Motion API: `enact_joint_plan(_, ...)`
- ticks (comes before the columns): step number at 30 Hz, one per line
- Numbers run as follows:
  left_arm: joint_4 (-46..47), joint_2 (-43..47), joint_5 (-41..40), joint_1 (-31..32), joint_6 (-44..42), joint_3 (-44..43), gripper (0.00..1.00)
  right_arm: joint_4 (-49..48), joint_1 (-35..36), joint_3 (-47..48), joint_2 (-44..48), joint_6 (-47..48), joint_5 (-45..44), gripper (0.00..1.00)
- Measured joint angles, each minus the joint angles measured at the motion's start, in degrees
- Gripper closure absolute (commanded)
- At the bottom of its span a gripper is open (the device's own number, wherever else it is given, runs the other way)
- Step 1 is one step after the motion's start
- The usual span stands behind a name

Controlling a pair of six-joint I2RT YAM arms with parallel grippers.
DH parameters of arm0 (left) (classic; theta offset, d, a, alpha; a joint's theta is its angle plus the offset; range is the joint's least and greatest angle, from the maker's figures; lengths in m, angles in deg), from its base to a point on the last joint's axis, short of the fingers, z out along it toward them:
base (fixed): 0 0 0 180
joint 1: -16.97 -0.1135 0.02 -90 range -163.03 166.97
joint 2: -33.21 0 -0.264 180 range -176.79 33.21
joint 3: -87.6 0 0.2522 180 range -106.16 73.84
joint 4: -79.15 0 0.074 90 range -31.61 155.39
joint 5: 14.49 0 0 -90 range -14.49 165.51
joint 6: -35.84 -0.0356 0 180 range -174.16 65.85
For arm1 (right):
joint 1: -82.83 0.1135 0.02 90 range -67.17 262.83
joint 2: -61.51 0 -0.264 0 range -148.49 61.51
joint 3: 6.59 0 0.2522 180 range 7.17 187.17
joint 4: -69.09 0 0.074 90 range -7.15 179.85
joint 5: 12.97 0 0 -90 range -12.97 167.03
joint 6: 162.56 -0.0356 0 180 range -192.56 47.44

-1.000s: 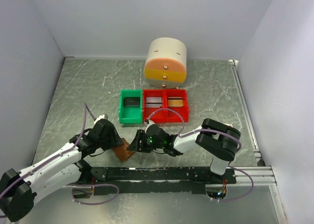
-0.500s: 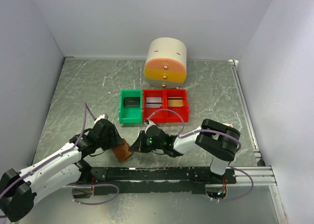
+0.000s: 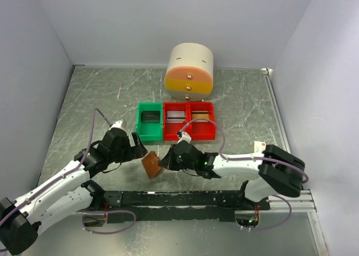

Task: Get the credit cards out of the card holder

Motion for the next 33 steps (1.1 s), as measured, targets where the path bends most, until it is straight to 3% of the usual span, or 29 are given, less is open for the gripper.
enact_joint_plan(10, -2.8, 2.95, -1.75, 0.0, -2.69, -3.48, 0.0, 37.11, 0.61, 6.75, 17.77, 6.25, -17.05, 1.0)
enact_joint_plan(13, -3.19, 4.24, -2.25, 0.0, -2.67, -3.48, 0.0, 48.3, 1.99, 10.45, 19.39, 6.86, -22.27, 1.0)
enact_joint_plan(16, -3.28, 4.57, -3.26, 0.0, -2.67, -3.48, 0.0, 56.98, 4.7, 14.95, 14.67, 6.34, -27.45, 1.0)
enact_joint_plan(24, -11.65, 4.33, -12.55, 0.0, 2.82, -6.67, 0.0, 76.26, 16.35, 33.14, -13.77, 1.7, -43.6, 1.0)
enact_joint_plan(29, -16.83, 10.91, -17.59, 0.0, 9.49, -7.1, 0.0, 73.85, 22.03, 37.27, -21.66, 4.02, -46.8, 0.99)
enact_joint_plan(33, -19.69, 17.11, -20.46, 0.0, 13.84, -7.1, 0.0, 67.98, 23.04, 34.27, -22.14, 7.8, -44.48, 0.86)
